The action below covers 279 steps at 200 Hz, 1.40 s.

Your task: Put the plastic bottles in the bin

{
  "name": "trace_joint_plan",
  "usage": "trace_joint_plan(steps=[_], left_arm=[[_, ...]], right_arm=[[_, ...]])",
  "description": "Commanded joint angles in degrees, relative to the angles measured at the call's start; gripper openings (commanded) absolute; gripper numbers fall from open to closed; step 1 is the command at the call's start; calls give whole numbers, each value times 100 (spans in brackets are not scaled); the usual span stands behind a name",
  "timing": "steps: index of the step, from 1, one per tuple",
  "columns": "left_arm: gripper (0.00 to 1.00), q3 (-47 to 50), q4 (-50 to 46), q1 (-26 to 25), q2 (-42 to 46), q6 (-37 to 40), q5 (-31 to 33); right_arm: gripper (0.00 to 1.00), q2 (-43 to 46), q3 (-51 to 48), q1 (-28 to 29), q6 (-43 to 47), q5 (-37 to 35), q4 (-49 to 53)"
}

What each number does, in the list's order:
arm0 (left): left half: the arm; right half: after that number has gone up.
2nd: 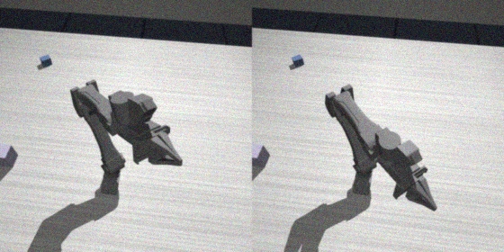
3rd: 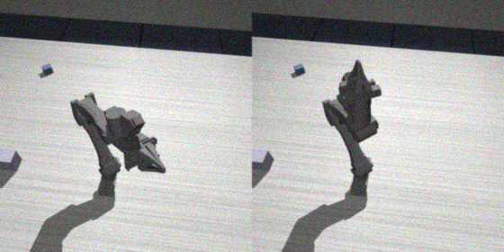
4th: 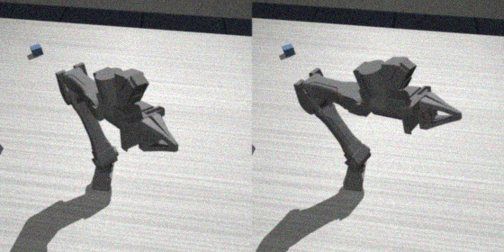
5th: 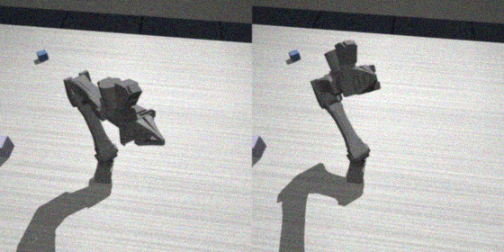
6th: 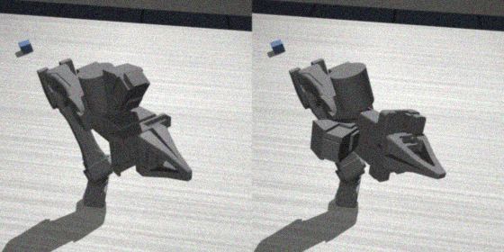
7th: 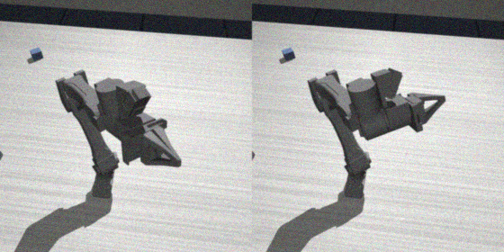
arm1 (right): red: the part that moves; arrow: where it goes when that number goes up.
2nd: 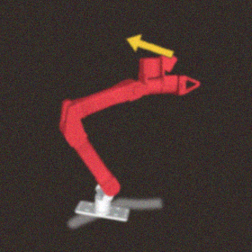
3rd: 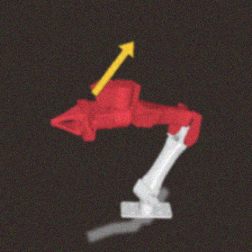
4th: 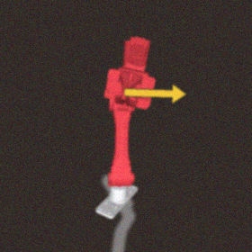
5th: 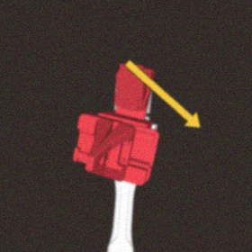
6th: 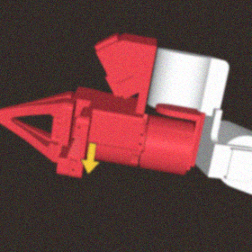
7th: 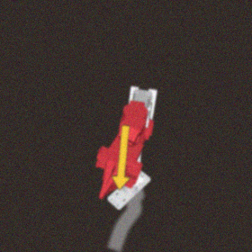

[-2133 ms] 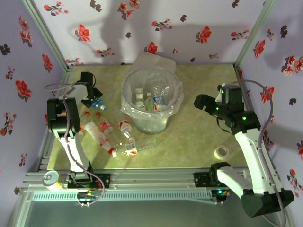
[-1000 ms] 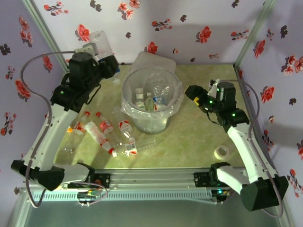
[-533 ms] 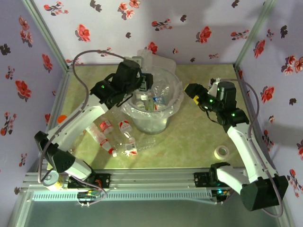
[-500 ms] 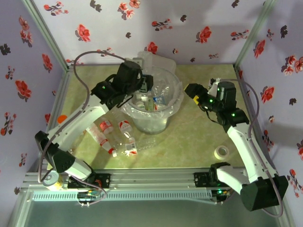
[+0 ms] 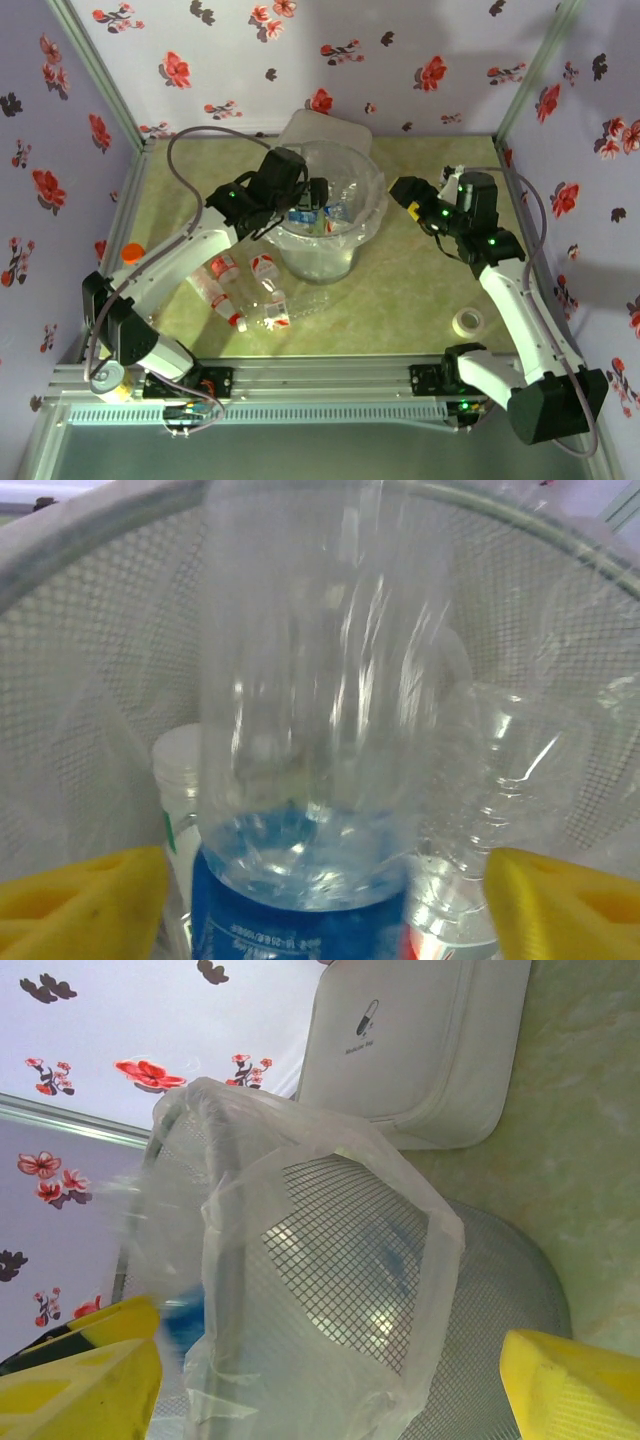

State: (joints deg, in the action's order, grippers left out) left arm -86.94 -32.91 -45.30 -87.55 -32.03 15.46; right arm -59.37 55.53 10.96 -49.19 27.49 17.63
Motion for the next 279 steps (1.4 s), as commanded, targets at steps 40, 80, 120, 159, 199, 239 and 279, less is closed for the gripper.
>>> trace_joint_plan(steps=[40,80,120,159,199,239,279], left_arm=[[90,-407,142,-32,-27,346,106],[78,-568,127,-42,-176,391,98],[72,-526,165,-64,-72,589,42],[82,-739,-33,-61,328,892,325],[94,-762,-309,73,827,1201,991],[100,-442,-871,553,1185,754,1019],[100,111,-1648,1137,1479,76,895]], right_arm=[[88,-44,-97,-21,5,45,-113],[88,-46,-97,-19,45,20,-90],[88,-23,-87,-18,111,-9,1],[89,-88,-94,-16,130,-10,-20],[89,-230,-139,-21,112,24,-167],[89,-436,-104,-18,112,83,-275],[89,-549,-77,-22,50,126,-433]])
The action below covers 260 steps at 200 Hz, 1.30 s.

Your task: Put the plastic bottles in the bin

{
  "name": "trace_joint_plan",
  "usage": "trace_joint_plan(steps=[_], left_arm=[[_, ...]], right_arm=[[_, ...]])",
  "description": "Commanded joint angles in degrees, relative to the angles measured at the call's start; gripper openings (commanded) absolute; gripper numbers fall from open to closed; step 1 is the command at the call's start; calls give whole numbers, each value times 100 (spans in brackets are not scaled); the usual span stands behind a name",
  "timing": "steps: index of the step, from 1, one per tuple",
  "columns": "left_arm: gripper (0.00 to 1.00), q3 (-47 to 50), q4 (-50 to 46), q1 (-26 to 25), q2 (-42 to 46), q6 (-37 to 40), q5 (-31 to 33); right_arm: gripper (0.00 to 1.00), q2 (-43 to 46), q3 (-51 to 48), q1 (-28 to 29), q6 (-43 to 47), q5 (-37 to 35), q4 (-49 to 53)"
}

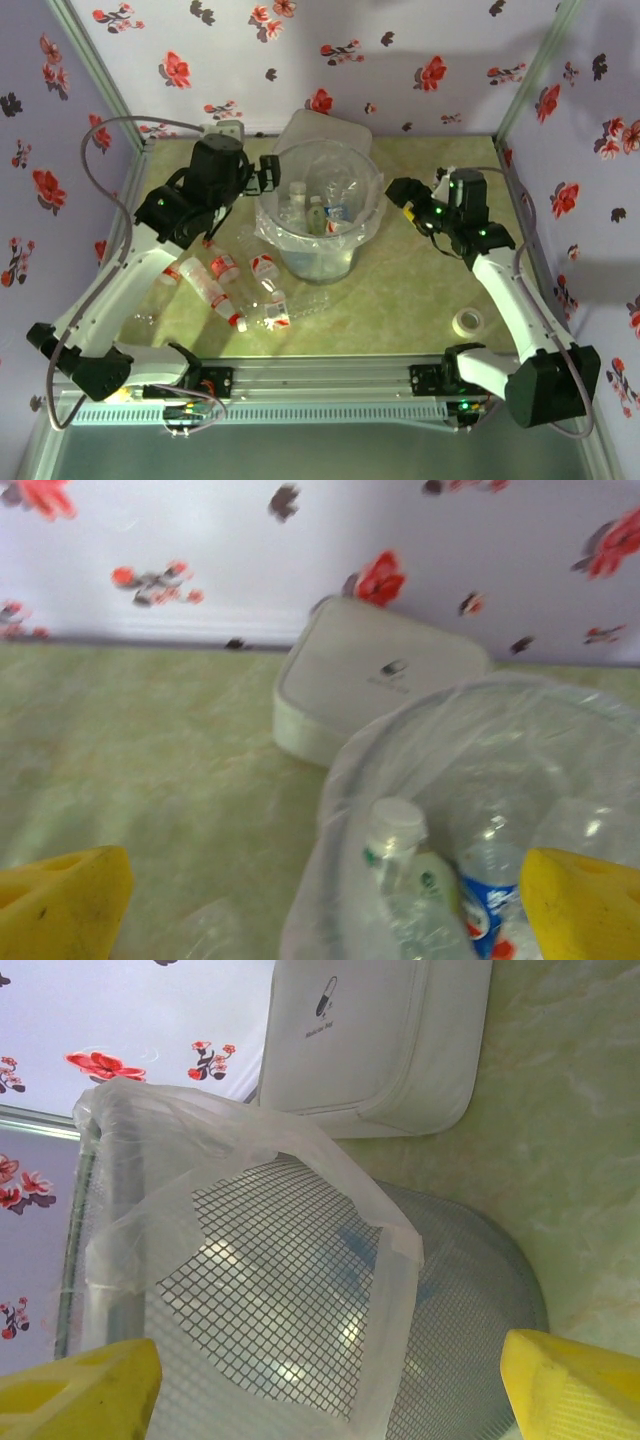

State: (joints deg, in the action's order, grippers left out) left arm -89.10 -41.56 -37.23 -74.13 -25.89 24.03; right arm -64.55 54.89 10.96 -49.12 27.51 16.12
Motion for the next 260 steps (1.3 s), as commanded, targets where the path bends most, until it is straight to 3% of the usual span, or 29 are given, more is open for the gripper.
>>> trace_joint_plan(steps=[1,32,87,139,186,260], left_arm=[[100,347,-796,352,149,-548,13],[100,1066,-1217,933,436,-844,-531],[95,2218,-1866,1577,252,-1429,-669],[88,3055,-1482,1868,-26,-1560,-961],[72,3344,-539,2025,-673,-1667,-1391],[76,3250,201,2019,-1699,-1532,-1644]], right_arm=[[89,-31,-14,-18,48,123,-279],[89,-92,-15,-26,143,114,-202],[89,-261,20,-25,184,202,-241],[89,-273,25,-26,284,229,-106],[89,-396,74,-20,272,308,-120],[89,-289,43,-24,315,222,-8]])
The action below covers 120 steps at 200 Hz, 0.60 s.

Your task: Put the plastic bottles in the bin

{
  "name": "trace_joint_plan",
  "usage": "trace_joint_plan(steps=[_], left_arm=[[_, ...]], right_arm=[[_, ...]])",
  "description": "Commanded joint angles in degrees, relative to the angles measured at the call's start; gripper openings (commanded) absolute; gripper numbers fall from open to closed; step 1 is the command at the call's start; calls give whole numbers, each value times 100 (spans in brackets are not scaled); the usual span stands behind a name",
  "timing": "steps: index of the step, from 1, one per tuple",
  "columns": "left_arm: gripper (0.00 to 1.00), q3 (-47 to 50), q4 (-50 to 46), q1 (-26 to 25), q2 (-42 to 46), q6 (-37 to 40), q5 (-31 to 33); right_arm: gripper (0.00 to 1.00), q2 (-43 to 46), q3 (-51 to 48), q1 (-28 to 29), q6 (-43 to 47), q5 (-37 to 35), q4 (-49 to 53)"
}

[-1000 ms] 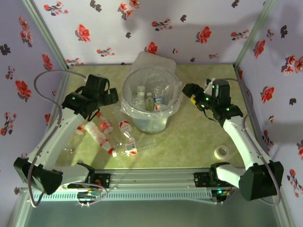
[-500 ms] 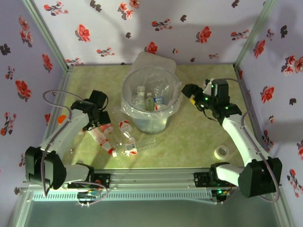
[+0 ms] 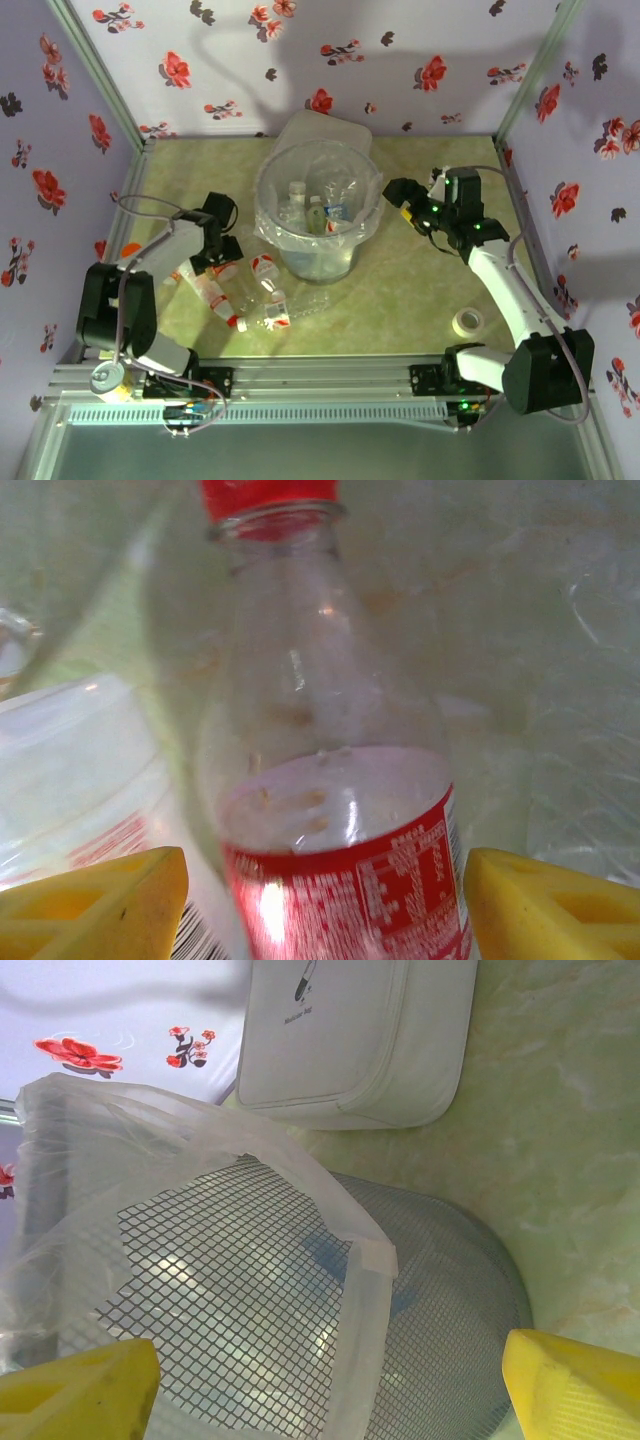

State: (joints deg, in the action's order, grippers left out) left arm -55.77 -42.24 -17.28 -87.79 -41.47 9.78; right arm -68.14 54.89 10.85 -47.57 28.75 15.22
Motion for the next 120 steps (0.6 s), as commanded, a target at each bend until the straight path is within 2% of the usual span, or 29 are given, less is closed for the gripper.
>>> trace_joint_plan(steps=[1,20,41,120], left_arm=[[76,-83,278,28,-343,30,-225],[76,-92,432,24,-499,21,-249],[71,-185,449,23,-556,23,-247],[64,-1012,-170,49,26,322,121]], right_arm=[[89,70,43,-13,160,98,82],[90,122,55,-15,195,58,151],[89,177,57,-15,213,27,209],[90,206,-23,-16,106,60,68]])
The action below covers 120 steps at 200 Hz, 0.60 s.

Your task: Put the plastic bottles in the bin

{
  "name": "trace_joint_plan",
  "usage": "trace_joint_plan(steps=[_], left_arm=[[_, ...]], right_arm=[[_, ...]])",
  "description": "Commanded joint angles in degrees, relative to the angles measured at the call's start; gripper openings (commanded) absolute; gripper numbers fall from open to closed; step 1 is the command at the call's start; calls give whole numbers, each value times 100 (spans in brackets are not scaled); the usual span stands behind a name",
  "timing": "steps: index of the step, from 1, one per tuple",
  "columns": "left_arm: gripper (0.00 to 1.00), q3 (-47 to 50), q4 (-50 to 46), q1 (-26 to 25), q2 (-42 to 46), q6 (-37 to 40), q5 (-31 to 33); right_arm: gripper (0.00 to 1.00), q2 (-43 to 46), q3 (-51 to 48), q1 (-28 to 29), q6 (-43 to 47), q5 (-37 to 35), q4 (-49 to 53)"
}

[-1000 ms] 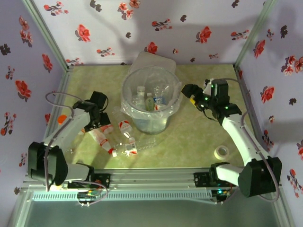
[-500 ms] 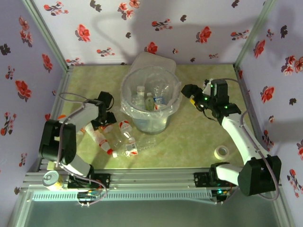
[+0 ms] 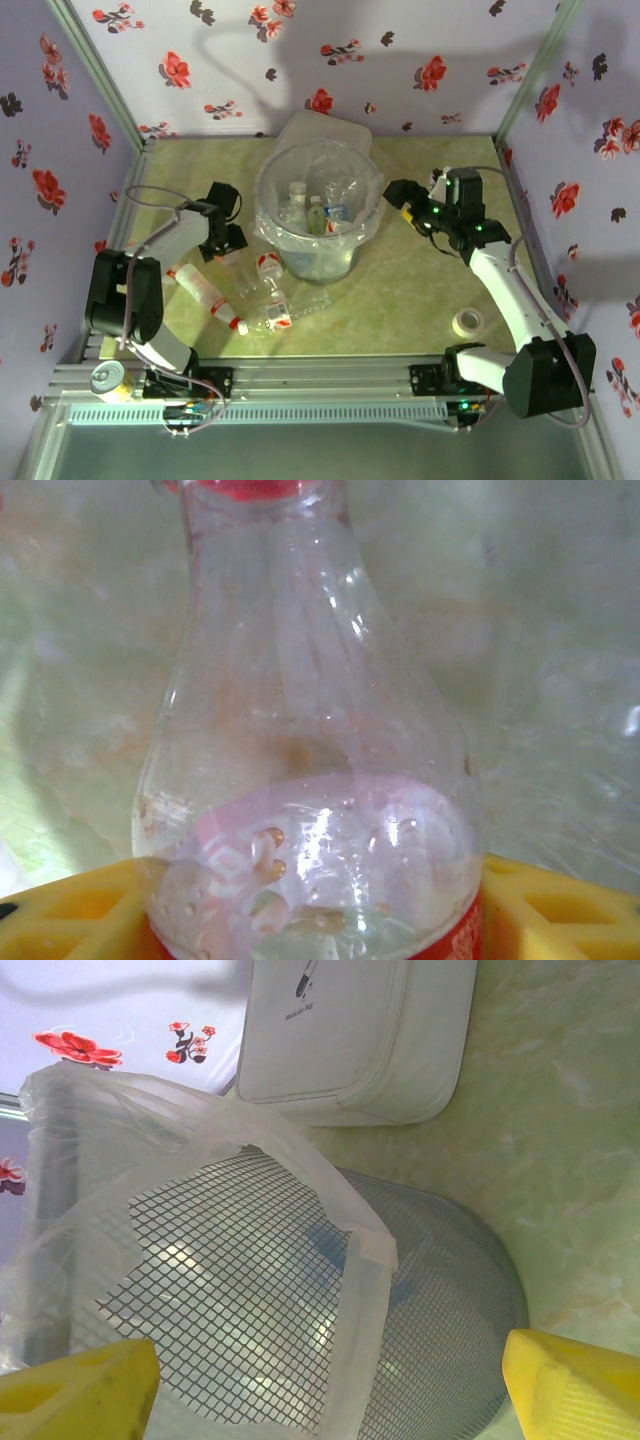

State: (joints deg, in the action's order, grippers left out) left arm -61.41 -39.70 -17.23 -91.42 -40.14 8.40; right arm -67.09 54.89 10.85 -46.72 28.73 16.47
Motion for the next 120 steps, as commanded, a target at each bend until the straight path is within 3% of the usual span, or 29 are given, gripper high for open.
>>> trace_joint_plan(steps=[1,34,75,120], left_arm=[[64,-472,-446,40,406,194,272],[62,-1253,-859,39,1132,493,843],[51,-1994,136,-54,2142,711,962],[50,-2886,1341,-1232,1980,1449,997]], right_arm=[[89,105,-27,-14,22,58,-61],[89,117,-14,-16,31,47,-32],[90,82,-49,-13,-56,64,-162],[90,107,-118,0,-181,54,-277]])
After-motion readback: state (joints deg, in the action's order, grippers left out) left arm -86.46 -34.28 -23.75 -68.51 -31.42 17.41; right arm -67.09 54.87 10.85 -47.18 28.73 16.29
